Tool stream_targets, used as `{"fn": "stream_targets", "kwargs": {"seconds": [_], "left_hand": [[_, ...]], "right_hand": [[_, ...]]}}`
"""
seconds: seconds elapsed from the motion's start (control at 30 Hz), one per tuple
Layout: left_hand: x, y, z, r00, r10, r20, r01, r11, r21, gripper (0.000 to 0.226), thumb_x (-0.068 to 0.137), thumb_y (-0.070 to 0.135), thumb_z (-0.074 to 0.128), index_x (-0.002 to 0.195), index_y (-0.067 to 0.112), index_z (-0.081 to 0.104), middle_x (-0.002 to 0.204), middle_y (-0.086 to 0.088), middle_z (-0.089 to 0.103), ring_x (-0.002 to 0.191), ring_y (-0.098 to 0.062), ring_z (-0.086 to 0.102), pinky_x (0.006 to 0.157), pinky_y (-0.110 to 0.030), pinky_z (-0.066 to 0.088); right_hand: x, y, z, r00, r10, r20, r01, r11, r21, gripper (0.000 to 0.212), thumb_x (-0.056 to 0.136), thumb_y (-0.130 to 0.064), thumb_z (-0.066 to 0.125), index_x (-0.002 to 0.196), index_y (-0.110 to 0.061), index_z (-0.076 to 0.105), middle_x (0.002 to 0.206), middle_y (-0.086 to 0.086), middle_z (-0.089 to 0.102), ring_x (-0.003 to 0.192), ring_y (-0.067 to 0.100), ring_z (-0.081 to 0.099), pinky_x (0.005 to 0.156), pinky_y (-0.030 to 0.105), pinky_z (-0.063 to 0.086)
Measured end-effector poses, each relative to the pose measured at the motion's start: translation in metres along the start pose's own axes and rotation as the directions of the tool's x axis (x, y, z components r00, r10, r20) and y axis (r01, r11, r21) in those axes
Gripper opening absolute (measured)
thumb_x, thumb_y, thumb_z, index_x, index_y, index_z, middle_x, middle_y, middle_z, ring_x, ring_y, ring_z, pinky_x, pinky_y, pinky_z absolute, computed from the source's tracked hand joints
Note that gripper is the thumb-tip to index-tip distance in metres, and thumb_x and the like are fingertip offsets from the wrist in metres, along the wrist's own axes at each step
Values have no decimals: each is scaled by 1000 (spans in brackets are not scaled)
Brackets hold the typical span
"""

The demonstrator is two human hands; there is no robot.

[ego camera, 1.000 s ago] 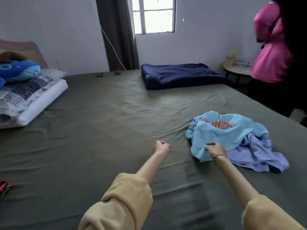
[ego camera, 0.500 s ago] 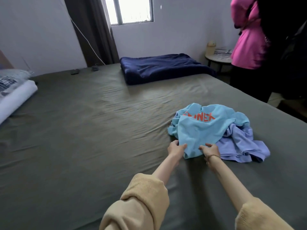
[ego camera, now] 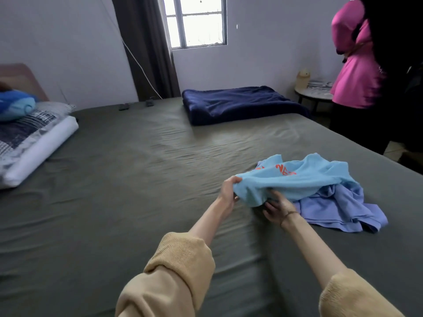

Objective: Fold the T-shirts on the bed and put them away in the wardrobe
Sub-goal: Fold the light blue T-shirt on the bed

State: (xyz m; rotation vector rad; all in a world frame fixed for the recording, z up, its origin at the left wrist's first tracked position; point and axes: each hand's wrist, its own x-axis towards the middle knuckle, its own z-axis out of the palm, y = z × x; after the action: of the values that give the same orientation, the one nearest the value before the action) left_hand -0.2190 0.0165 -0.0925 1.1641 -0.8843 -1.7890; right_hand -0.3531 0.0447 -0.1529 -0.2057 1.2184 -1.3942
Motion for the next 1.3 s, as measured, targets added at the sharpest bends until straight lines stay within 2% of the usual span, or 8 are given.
{"fn": "stream_targets", "kwargs": {"seconds": [0.17,0.37,0.6,0.7,0.83,1.0,1.13,1.3], "left_hand": [[-30,38,-44,987,124,-99,-127,992,-27,24,94,14,39,72,15,51,39,10,54,46,-8,50,38,-15,34],[-89,97,-111,934,296,-200,-333,923,-191,30,95,15,39,67,13,49,39,7,54,35,-6,51,35,-11,35],[-165,154,-179,870,458,-182,-490,842,-225,27,93,19,45,71,15,60,53,6,62,46,-6,58,45,-13,44],[-175,144,-200,905,419,-69,-423,904,-67,39,93,14,41,62,15,64,56,4,62,55,-9,56,57,-19,44],[-169,92,-223,968,250,30,-246,915,321,35,88,-3,34,104,13,61,81,8,67,75,-6,57,66,-20,40],[-143,23,-250,953,294,-74,-160,693,703,52,81,-20,33,126,-3,53,127,-17,57,119,-23,52,102,-24,40],[-137,-8,-292,945,248,-212,151,241,959,63,85,16,59,143,17,34,143,-10,36,136,-26,29,111,-35,29],[-129,-26,-301,947,237,-218,252,-123,960,71,87,34,60,147,23,25,144,-2,38,137,-22,27,111,-50,21]], "right_hand": [[-29,0,34,987,-125,100,129,991,-39,21,92,-20,55,112,-23,50,98,0,56,87,14,55,86,42,43],[-71,7,113,927,-177,329,238,959,-156,26,90,-9,53,67,-17,44,37,-7,35,34,6,33,48,16,31],[-135,22,218,794,-321,516,291,946,140,31,89,9,43,94,-21,50,51,-6,54,40,4,48,42,14,40],[-145,43,229,814,-193,548,249,968,-30,52,88,2,47,126,-33,39,68,0,51,52,11,45,50,20,36],[-138,87,210,813,58,580,286,827,-483,100,81,1,66,147,-34,0,97,11,55,78,21,52,66,33,47],[-99,130,169,924,-179,339,383,478,-790,54,72,9,67,120,-7,49,114,23,60,92,27,57,76,36,47],[-81,114,139,853,-504,133,368,402,-838,33,79,11,51,112,6,54,120,29,50,108,37,51,89,32,37],[-79,132,131,802,-528,280,469,265,-842,24,69,12,59,89,1,67,97,22,64,87,32,60,74,25,41]]}}
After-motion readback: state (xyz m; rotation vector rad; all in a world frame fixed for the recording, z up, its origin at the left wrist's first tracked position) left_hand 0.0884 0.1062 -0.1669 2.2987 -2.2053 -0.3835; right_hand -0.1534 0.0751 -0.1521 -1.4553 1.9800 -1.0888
